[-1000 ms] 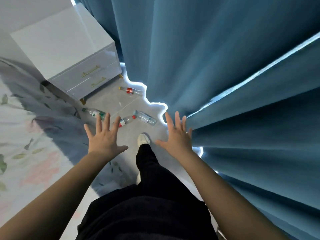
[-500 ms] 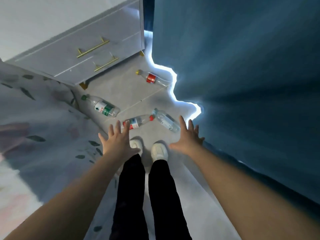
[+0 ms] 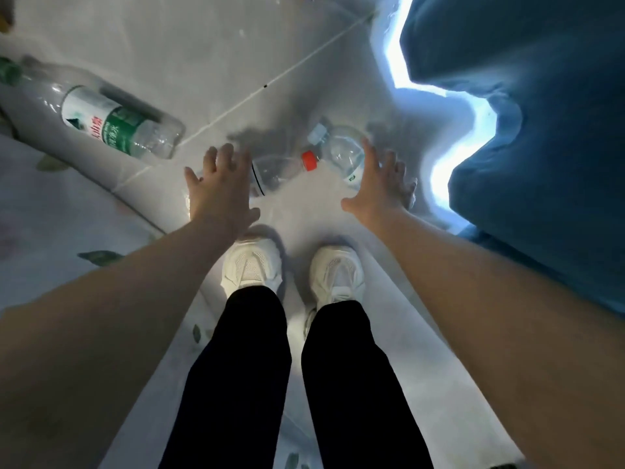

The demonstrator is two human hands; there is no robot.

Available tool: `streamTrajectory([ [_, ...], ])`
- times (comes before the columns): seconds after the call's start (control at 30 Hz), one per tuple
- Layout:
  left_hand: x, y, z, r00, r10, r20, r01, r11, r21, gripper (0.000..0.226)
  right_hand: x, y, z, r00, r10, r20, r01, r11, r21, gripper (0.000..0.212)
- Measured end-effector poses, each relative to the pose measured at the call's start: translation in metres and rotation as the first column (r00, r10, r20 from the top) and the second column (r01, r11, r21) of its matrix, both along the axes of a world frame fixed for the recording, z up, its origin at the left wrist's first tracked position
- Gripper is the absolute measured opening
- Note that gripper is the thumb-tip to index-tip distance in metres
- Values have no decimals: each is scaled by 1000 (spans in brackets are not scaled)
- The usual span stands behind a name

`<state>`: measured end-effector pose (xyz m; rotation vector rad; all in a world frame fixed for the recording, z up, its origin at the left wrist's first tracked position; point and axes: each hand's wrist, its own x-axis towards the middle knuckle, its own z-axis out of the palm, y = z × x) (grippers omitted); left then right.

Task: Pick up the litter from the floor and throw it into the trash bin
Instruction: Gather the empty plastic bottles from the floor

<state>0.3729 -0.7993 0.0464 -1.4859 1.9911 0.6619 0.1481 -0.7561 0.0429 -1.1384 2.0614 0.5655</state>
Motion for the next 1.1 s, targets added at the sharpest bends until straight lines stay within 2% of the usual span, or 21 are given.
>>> streamTrajectory([
  [0.1,1,2,-29,997,-72,-15,72,997,-29,94,0,-5,-29,999,-43,-7,43,998,-41,96],
  [0.2,0,0,-40,999,-29,-18,29,1000,0,83,1,-2,-41,995,-100,5,100,993,-57,85],
  [0.3,0,1,-26,999,40,-29,-38,998,50,79,3,6,-30,993,-111,31,112,993,-40,83],
  [0.4,1,1,28,993,102,-62,-97,993,74,76,3,7,20,984,-158,79,163,985,-53,75],
  [0.57,0,-12,181,946,283,-159,-273,958,85,77,-2,-19,172,958,-250,140,267,956,-119,72],
  [0.67,-8,-29,283,827,475,-300,-465,879,108,72,-7,-42,286,906,-333,260,383,908,-171,71],
  [0.77,-19,-49,396,680,575,-456,-570,805,166,72,-10,-56,408,818,-411,401,523,822,-224,70],
  [0.83,-25,-58,472,620,567,-542,-568,801,188,73,-10,-53,485,766,-438,470,603,743,-291,69],
  [0.97,-31,-52,606,515,453,-728,-510,844,164,71,0,-20,621,646,-468,603,754,515,-408,68],
  [1.1,-40,-29,716,423,336,-842,-400,902,159,65,5,37,725,549,-418,724,836,277,-474,69],
])
